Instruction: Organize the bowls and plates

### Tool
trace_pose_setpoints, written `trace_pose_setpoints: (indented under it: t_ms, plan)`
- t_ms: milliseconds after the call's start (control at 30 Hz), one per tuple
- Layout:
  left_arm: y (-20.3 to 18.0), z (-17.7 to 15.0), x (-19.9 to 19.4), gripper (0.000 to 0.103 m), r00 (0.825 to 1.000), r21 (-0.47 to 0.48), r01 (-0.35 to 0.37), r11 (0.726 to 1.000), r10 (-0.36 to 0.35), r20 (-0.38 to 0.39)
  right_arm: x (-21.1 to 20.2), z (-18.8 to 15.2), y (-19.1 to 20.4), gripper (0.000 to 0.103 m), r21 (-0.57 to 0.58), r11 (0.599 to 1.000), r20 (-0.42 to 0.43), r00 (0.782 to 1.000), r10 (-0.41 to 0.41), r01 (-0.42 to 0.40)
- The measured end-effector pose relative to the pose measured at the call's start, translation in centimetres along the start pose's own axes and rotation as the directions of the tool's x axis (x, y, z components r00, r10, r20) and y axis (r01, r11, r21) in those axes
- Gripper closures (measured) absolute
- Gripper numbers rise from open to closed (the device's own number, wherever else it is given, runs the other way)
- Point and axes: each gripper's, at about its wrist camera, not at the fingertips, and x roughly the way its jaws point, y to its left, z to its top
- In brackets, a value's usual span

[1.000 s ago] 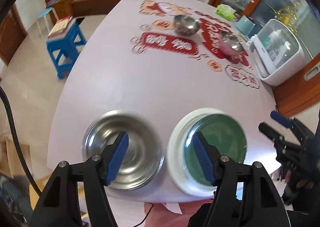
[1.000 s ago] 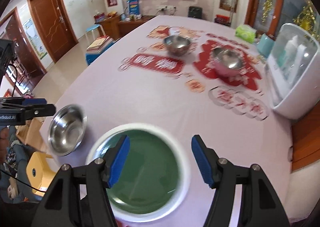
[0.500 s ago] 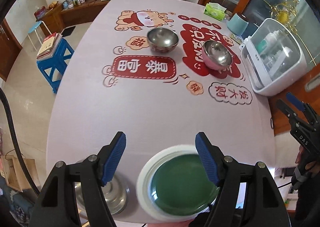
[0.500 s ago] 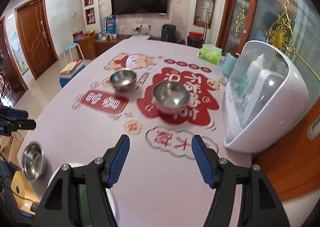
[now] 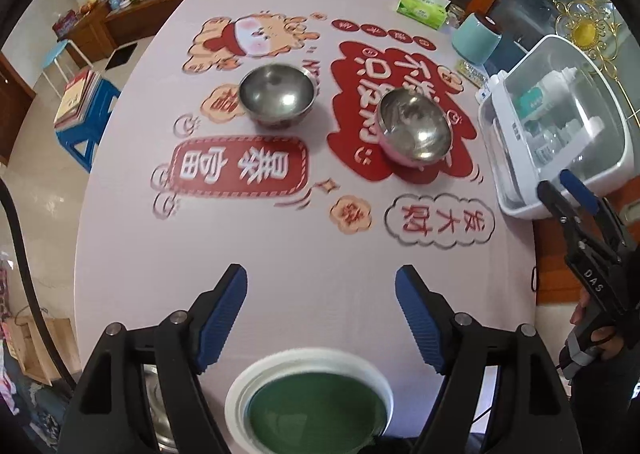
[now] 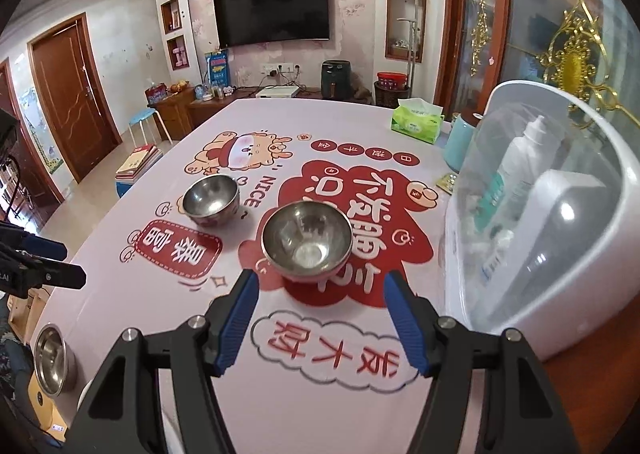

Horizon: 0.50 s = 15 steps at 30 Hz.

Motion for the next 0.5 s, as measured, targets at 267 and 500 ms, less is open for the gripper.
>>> trace_pose_setpoints:
  t_ms: [267,500]
  plan:
    - [-2.5,5.1,2.2,0.027,1.000,-0.032,-0.009,0.999,0.009,0.016,4.8,1.1,-2.4,0.038,0.045,0.997,-0.027,0.998,0.065,-0.064]
    - [-3.7,7.9,6.7,0.027,1.000,-0.062,0.008,0.998,-0.009,-0.028,8.9,0.1,-3.3,0.038,0.119,0.989,-0.058,0.993,0.100,-0.093]
